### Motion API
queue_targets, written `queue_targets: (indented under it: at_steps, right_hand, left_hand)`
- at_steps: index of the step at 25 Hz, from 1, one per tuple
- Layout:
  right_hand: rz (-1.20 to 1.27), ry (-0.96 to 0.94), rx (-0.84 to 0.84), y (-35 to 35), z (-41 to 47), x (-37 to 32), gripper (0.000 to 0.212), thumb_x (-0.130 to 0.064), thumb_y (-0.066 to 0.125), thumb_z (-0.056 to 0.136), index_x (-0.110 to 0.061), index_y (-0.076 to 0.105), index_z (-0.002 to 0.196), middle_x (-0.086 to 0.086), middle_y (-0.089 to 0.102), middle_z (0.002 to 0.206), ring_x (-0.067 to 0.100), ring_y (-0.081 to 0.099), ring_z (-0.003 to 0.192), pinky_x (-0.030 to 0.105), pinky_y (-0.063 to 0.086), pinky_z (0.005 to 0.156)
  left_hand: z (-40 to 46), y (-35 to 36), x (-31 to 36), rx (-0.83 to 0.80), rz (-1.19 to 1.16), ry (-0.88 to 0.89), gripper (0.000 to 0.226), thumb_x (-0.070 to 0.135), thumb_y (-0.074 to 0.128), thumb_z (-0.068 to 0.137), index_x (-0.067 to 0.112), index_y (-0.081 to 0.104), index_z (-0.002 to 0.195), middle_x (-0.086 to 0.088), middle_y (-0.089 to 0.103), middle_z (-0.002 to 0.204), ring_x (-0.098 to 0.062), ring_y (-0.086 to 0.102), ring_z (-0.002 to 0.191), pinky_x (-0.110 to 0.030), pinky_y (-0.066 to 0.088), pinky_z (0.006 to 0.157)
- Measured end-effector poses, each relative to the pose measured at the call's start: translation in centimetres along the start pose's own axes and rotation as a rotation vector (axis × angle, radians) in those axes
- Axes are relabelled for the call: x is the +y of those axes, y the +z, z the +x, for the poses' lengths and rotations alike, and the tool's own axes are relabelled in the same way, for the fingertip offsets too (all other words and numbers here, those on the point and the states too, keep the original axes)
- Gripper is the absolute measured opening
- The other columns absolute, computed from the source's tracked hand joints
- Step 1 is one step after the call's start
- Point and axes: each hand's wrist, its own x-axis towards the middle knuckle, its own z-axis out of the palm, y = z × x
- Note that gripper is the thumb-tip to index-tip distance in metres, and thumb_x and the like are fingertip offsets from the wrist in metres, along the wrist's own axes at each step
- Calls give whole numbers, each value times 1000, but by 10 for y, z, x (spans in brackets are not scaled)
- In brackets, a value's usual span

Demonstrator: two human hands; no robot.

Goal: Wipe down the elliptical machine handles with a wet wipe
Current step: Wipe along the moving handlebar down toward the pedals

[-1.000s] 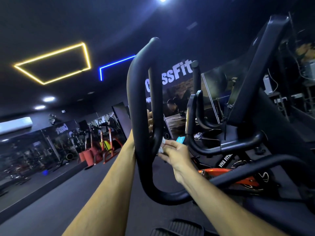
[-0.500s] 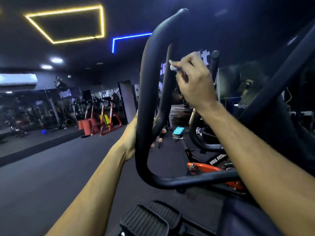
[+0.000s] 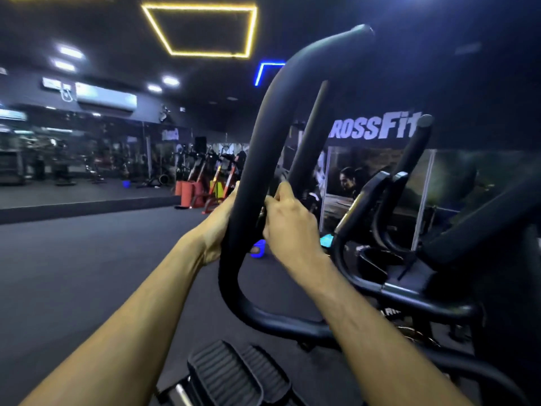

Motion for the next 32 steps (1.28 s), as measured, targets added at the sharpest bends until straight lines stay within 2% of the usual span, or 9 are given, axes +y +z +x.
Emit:
queue_targets:
  at_steps: [3, 6, 10, 14, 19, 23, 26, 28, 32]
  right_hand:
    - [490, 119, -128, -1, -8, 3, 18, -2, 57, 93, -9, 71, 102, 1, 51, 95, 24, 59, 75, 35, 48, 67]
    - [962, 260, -139, -15, -12, 40, 11, -11, 71, 92, -13, 79, 100, -1, 66, 74, 5, 56, 56, 23, 52, 57]
    - [454, -91, 308, -33, 23, 72, 13, -26, 71, 93, -19, 77, 101, -5, 64, 87, 9, 60, 68, 22, 51, 66]
    - [-67, -186, 170, -23, 30, 49, 7, -22, 70, 90, -17, 68, 85, 0, 61, 86, 29, 69, 60, 30, 45, 48]
    - [311, 4, -87, -7, -7, 25, 19, -28, 52, 102, -16, 67, 101, 5, 71, 91, 33, 69, 82, 39, 52, 65]
    - [825, 88, -67, 10, -33, 22, 11, -23, 63, 98, -19, 72, 95, -9, 54, 55, 7, 50, 53, 31, 42, 54]
    - [712, -73, -167, 7, -45, 49, 9, -31, 66, 95, -24, 71, 90, -9, 63, 66, 9, 56, 61, 36, 51, 60]
    - [636, -165, -41, -13, -23, 67, 6, -25, 67, 94, -23, 73, 92, -9, 69, 76, 12, 63, 68, 38, 56, 65]
    - [432, -314, 493, -87, 76, 87, 14, -23, 63, 98, -14, 73, 102, 0, 75, 93, 18, 71, 78, 33, 59, 70]
  left_hand:
    - [-6, 7, 0, 107, 10, 46, 70, 66, 30, 106, 10, 71, 106, -7, 70, 76, -21, 63, 61, -31, 54, 54]
    - [-12, 17, -13, 286, 98, 122, 87, 75, 16, 101, 11, 72, 116, -6, 75, 91, -21, 66, 72, -34, 51, 63]
    - [-16, 25, -23, 460, 143, 222, 77, 76, 11, 100, 31, 73, 102, -4, 75, 89, -25, 66, 79, -40, 54, 68]
    - [-20, 29, -24, 475, 197, 257, 85, 85, 13, 86, 27, 72, 105, -16, 73, 94, -30, 65, 79, -44, 54, 68]
    - [-22, 28, -28, 495, 212, 260, 90, 87, 13, 84, 24, 76, 95, -12, 78, 90, -26, 69, 77, -40, 54, 69]
    - [-23, 31, -27, 498, 200, 259, 95, 90, 11, 85, 21, 75, 77, -11, 73, 78, -23, 66, 72, -40, 52, 73]
    - [-23, 32, -28, 524, 202, 252, 93, 92, 13, 79, 25, 78, 84, -13, 75, 88, -26, 67, 80, -41, 52, 75]
    - [-22, 33, -27, 553, 202, 251, 89, 87, 12, 82, 26, 76, 97, -15, 75, 99, -29, 68, 85, -41, 54, 72]
    - [-20, 35, -26, 553, 199, 245, 91, 90, 14, 80, 29, 81, 92, -19, 76, 101, -31, 67, 85, -43, 55, 72]
